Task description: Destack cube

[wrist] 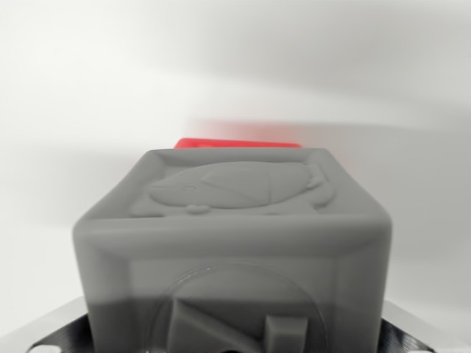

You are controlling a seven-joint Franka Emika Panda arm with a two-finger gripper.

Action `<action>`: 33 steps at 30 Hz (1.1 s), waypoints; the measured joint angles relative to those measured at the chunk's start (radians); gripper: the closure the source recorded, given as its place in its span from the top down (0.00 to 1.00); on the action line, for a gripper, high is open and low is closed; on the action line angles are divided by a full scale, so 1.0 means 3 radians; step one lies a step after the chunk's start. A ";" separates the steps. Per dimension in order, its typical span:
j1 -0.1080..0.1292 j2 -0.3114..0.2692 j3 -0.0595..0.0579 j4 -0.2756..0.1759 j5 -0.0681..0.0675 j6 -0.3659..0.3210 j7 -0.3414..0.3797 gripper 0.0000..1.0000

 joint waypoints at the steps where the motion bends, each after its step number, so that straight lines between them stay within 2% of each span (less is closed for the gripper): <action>1: 0.0000 0.0000 0.0000 0.0000 0.0000 0.0000 0.0000 0.00; 11: -0.0003 -0.0026 0.0003 -0.0002 0.0003 -0.0020 -0.0003 0.00; 18: -0.0013 -0.0105 0.0019 -0.0012 0.0023 -0.0083 -0.0018 0.00; 24: -0.0022 -0.0198 0.0034 -0.0023 0.0052 -0.0162 -0.0037 0.00; 33: -0.0023 -0.0383 0.0050 -0.0037 0.0123 -0.0325 -0.0085 0.00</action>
